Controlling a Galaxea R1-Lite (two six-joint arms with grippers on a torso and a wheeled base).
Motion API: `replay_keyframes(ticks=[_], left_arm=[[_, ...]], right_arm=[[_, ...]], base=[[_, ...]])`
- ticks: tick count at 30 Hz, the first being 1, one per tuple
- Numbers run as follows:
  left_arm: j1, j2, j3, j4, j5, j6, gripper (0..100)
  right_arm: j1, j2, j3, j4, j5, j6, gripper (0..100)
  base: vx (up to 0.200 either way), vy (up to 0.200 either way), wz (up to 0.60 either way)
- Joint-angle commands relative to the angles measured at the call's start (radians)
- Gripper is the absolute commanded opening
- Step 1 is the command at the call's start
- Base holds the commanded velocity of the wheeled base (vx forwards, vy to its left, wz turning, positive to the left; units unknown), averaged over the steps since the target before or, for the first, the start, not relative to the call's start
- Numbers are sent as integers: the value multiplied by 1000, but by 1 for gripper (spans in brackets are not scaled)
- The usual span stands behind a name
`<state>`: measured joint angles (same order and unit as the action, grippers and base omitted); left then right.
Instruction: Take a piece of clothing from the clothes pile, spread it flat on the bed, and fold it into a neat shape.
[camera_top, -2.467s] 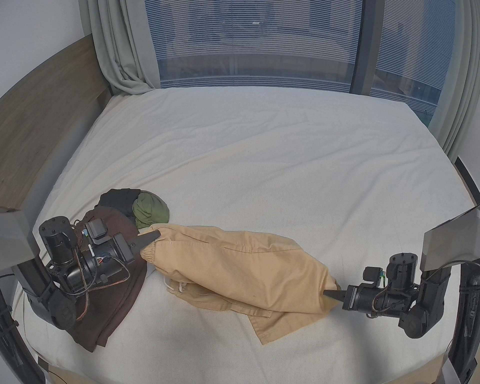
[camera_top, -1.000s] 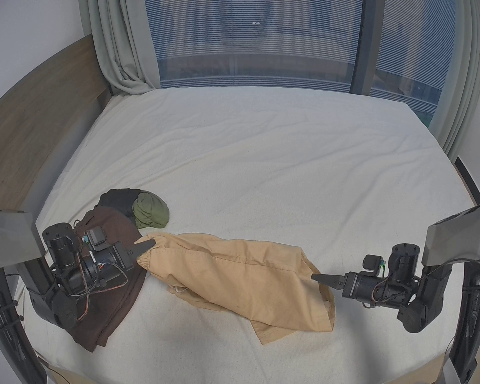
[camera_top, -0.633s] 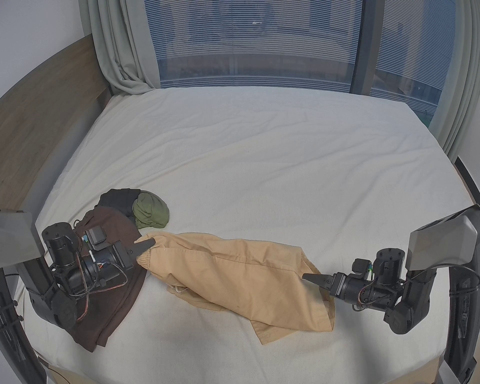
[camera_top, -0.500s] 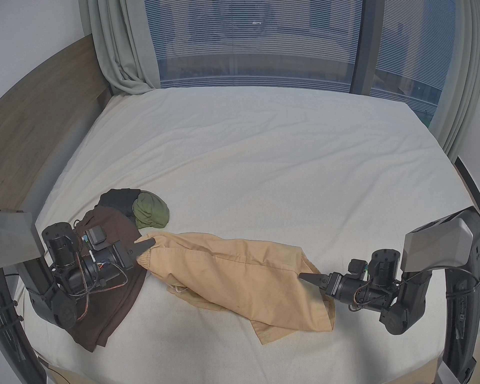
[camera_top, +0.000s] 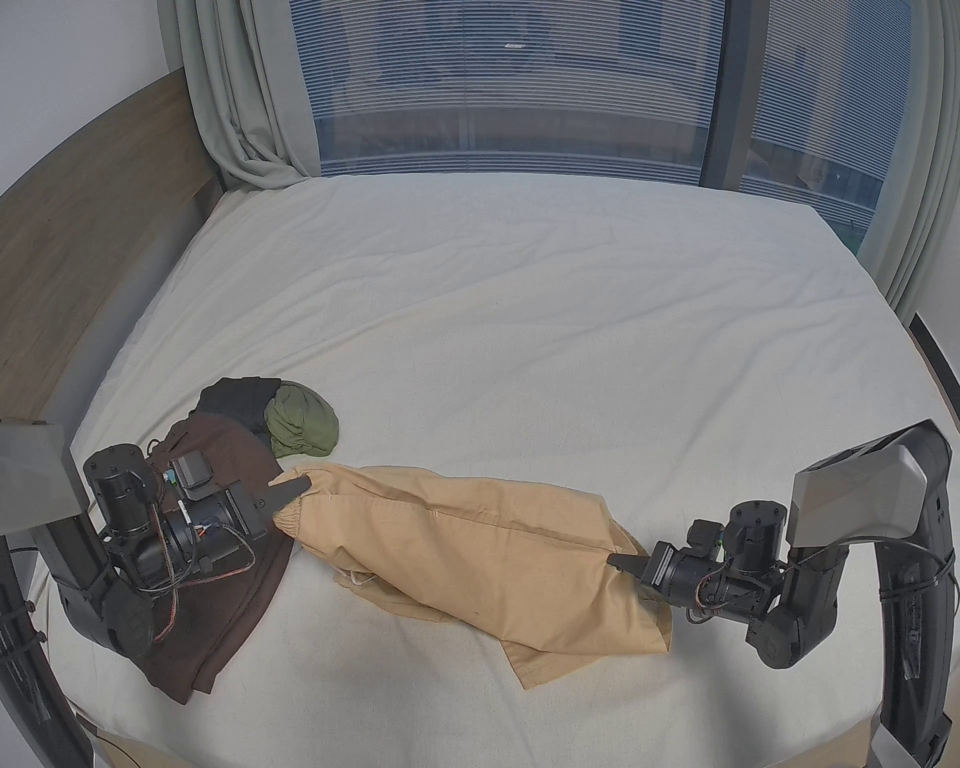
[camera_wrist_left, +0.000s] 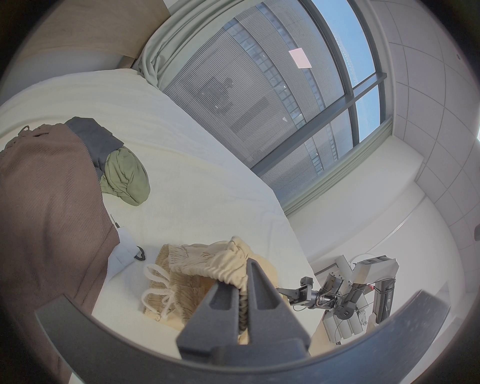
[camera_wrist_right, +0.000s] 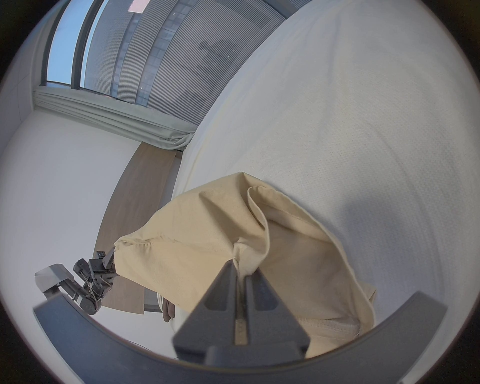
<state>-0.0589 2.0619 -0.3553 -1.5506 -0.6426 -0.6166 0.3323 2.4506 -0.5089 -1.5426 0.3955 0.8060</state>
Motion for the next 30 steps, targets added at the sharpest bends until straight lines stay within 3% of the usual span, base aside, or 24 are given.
replay_keyframes(ticks=[1,8,14,22,23,30], left_arm=[[1,0,-1,0,0,0,0],[10,3,-2,0,1,-2,0],[11,14,-4,1,3,-3,0],[44,47,-34,1,11,-3,0],[45,47,-36,1,11,-3,0],[50,55,-37,1,11,-2,0]], right_arm=[[-9,-10,6,-1,2,2,0],[-19,-102,40,-1,6,7,0],[30,-225,136,-1,43,-5,0],[97,-144,227,-1,59,-163,0],[97,-131,228,-1,66,-172,100],[90,-136,274,-1,121,-186,100]], base=[[0,0,0],[0,0,0],[0,0,0],[0,0,0],[0,0,0],[0,0,0]])
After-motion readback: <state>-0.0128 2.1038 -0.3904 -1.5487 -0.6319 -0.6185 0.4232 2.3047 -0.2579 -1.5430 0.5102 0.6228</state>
